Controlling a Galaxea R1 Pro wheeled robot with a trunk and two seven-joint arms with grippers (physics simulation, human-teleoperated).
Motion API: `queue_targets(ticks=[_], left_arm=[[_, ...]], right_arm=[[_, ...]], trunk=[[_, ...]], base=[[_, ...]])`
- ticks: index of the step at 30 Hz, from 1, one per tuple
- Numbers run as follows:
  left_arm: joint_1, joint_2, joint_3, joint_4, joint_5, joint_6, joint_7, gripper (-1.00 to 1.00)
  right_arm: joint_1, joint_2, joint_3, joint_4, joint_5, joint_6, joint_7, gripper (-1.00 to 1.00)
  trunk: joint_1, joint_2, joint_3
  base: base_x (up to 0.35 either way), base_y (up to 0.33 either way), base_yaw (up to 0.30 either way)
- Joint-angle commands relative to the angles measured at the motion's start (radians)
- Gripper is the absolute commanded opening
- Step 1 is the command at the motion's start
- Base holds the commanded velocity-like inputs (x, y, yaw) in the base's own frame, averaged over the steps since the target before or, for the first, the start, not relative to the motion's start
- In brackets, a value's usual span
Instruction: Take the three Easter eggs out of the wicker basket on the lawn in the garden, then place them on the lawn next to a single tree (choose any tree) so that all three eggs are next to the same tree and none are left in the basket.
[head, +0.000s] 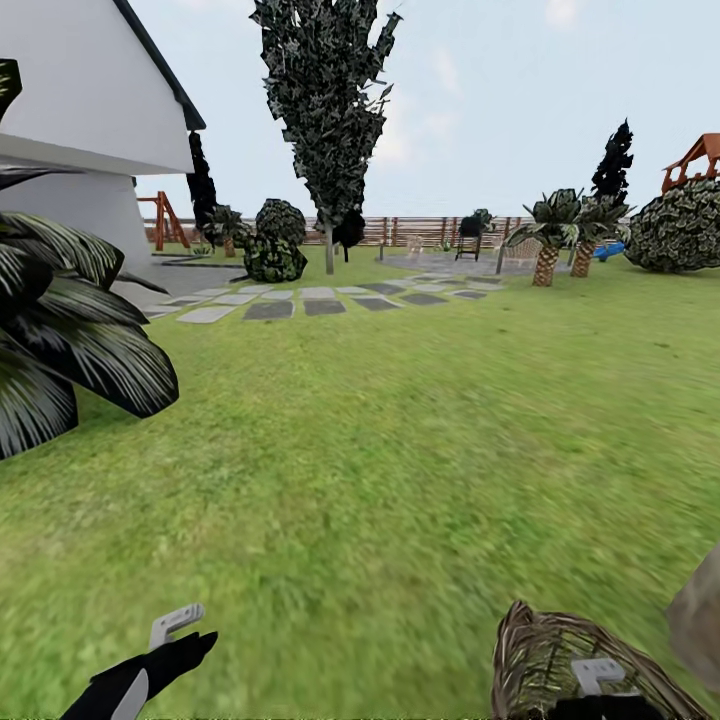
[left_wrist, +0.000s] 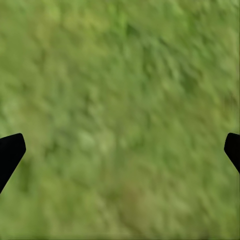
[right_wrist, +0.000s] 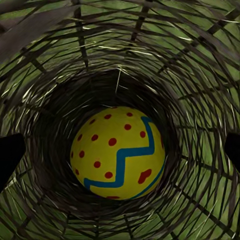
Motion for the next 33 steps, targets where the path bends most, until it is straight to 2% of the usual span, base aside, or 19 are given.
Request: queue_targets(ticks=[1,29,33], left_arm=[[-0.001,-0.001,0.007,-0.002,0.007,0.009,-0.005,1.00],[0.000,-0.003,0.005,-0.001,0.007,0.010,-0.003,1.00],[0.000,-0.003,0.004,-0.001,0.007,0.010,-0.003,1.00]], right_arm=[[-0.001,-0.001,0.001,-0.002,0.002,0.006,0.003,1.00],[-0.001,-0.002,0.001,-0.002,0.002,0.006,0.003,1.00],[0.000,-0.002,0.001,-0.002,0.002,0.006,0.003,1.00]], trunk=[[0.004,-0.008,-0.004],[0.111,-0.204,-0.092],[0.115,-0.208,-0.107]], base=[[0.000,0.000,0.000],[0.000,0.000,0.000],[0.000,0.000,0.000]])
